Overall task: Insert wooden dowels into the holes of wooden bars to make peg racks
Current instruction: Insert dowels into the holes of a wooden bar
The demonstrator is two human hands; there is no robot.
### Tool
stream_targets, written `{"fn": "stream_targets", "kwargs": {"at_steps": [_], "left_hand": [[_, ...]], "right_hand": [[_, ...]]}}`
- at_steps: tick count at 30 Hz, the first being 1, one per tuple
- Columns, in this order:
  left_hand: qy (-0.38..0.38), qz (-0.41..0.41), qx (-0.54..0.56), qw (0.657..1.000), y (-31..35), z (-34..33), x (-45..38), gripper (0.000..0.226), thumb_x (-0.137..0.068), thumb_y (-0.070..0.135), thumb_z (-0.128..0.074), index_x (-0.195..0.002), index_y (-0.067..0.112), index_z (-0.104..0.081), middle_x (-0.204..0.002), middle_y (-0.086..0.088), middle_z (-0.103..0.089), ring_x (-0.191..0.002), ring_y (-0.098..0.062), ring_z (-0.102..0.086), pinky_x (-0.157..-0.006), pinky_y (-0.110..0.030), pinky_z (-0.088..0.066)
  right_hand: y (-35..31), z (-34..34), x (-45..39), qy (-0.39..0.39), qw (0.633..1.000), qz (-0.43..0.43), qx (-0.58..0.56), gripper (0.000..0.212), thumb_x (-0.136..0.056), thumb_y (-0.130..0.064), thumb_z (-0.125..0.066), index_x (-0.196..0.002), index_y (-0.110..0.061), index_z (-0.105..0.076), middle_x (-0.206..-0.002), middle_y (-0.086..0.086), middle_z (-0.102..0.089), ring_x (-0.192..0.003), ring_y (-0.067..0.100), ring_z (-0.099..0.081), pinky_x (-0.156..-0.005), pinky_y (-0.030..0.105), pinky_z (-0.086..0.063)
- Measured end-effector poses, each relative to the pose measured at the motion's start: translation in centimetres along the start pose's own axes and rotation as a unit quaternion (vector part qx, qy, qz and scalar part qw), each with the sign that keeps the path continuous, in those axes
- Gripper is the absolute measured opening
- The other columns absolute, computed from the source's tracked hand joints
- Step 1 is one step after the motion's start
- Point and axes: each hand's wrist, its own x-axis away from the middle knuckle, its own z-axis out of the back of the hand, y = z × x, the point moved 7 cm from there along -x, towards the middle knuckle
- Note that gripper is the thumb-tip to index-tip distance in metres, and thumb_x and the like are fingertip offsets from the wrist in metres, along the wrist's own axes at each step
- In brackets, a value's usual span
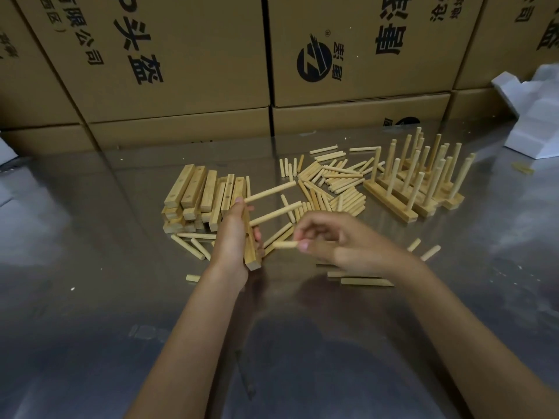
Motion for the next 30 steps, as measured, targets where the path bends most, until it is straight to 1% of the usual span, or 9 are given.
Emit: {"fn": "stream_targets", "kwargs": {"at_steps": [3,6,9,14,16,17,18,23,30], "left_hand": [[0.002,-0.003,0.008,1.0,-0.3,0.4,-0.2,0.039,-0.103,0.051,-0.042,-0.108,0.018,-0.063,-0.054,0.003,-0.044,-0.046,-0.01,-0.041,-0.045,-0.023,-0.036],[-0.001,0.004,0.024,1.0,-0.3,0.4,-0.3,0.038,-0.101,0.053,-0.046,-0.106,0.02,-0.064,-0.054,0.004,-0.043,-0.043,-0.009,-0.041,-0.042,-0.021,-0.037],[-0.009,0.007,0.037,0.999,-0.4,0.1,-0.1,0.037,-0.098,0.054,-0.049,-0.104,0.022,-0.067,-0.064,0.002,-0.045,-0.051,-0.008,-0.043,-0.039,-0.018,-0.038],[-0.027,0.011,0.037,0.999,-0.5,-0.3,0.1,0.041,-0.098,0.057,-0.048,-0.109,0.024,-0.069,-0.069,0.0,-0.043,-0.056,-0.012,-0.041,-0.041,-0.02,-0.041],[-0.023,0.012,0.045,0.999,-0.5,-0.3,0.2,0.043,-0.098,0.057,-0.048,-0.113,0.023,-0.07,-0.071,0.0,-0.044,-0.06,-0.013,-0.042,-0.06,-0.029,-0.056],[-0.023,0.014,0.055,0.998,-0.6,-0.3,0.2,0.044,-0.098,0.057,-0.048,-0.114,0.022,-0.07,-0.072,0.0,-0.044,-0.061,-0.014,-0.042,-0.076,-0.038,-0.058],[-0.025,0.015,0.065,0.997,-0.6,-0.3,0.3,0.044,-0.098,0.056,-0.048,-0.114,0.021,-0.07,-0.07,-0.001,-0.044,-0.06,-0.014,-0.043,-0.082,-0.041,-0.055],[-0.043,-0.003,0.088,0.995,-0.4,-0.4,0.1,0.041,-0.1,0.054,-0.046,-0.113,0.02,-0.066,-0.053,0.001,-0.039,-0.043,-0.012,-0.037,-0.045,-0.022,-0.034],[-0.061,-0.015,0.089,0.994,-0.4,-0.6,0.1,0.041,-0.098,0.058,-0.046,-0.104,0.02,-0.061,-0.051,0.002,-0.037,-0.041,-0.011,-0.035,-0.042,-0.022,-0.029]], "right_hand": [[-1.6,-2.4,-0.3,0.007,0.999,0.042,0.001,0.009,-0.095,-0.016,-0.062,-0.097,-0.022,-0.068,-0.086,-0.008,-0.064,-0.08,0.008,-0.058,-0.072,0.023,-0.044],[-1.8,-2.8,-0.3,0.04,0.997,0.061,0.015,0.013,-0.094,-0.013,-0.062,-0.099,-0.02,-0.072,-0.079,-0.015,-0.06,-0.066,0.0,-0.05,-0.058,0.011,-0.035],[-1.8,-2.7,-0.4,0.079,0.994,0.064,0.043,0.013,-0.092,-0.017,-0.067,-0.101,-0.021,-0.075,-0.09,-0.006,-0.06,-0.074,0.001,-0.051,-0.063,0.011,-0.035],[-2.3,-2.3,-0.3,0.107,0.99,0.077,0.055,0.013,-0.091,-0.015,-0.069,-0.101,-0.019,-0.076,-0.087,-0.009,-0.059,-0.077,-0.002,-0.053,-0.066,0.008,-0.036],[-2.5,-2.4,-0.3,0.104,0.99,0.083,0.055,0.012,-0.09,-0.015,-0.071,-0.1,-0.019,-0.077,-0.087,-0.009,-0.06,-0.078,0.001,-0.055,-0.066,0.011,-0.036],[-2.5,-2.5,-0.3,0.103,0.99,0.087,0.052,0.012,-0.089,-0.015,-0.071,-0.099,-0.02,-0.077,-0.087,-0.008,-0.061,-0.079,0.004,-0.056,-0.065,0.013,-0.037],[-2.6,-2.5,-0.3,0.102,0.989,0.09,0.05,0.012,-0.088,-0.016,-0.072,-0.099,-0.02,-0.077,-0.088,-0.006,-0.061,-0.08,0.008,-0.057,-0.065,0.016,-0.038],[-2.7,-2.6,-0.2,0.105,0.99,0.088,0.045,0.01,-0.088,-0.016,-0.073,-0.097,-0.02,-0.077,-0.087,-0.008,-0.063,-0.082,0.01,-0.06,-0.071,0.026,-0.048],[-2.9,-2.6,-0.2,0.112,0.987,0.092,0.071,0.008,-0.087,-0.016,-0.073,-0.094,-0.018,-0.077,-0.081,-0.019,-0.06,-0.077,0.002,-0.06,-0.068,0.019,-0.046]]}}
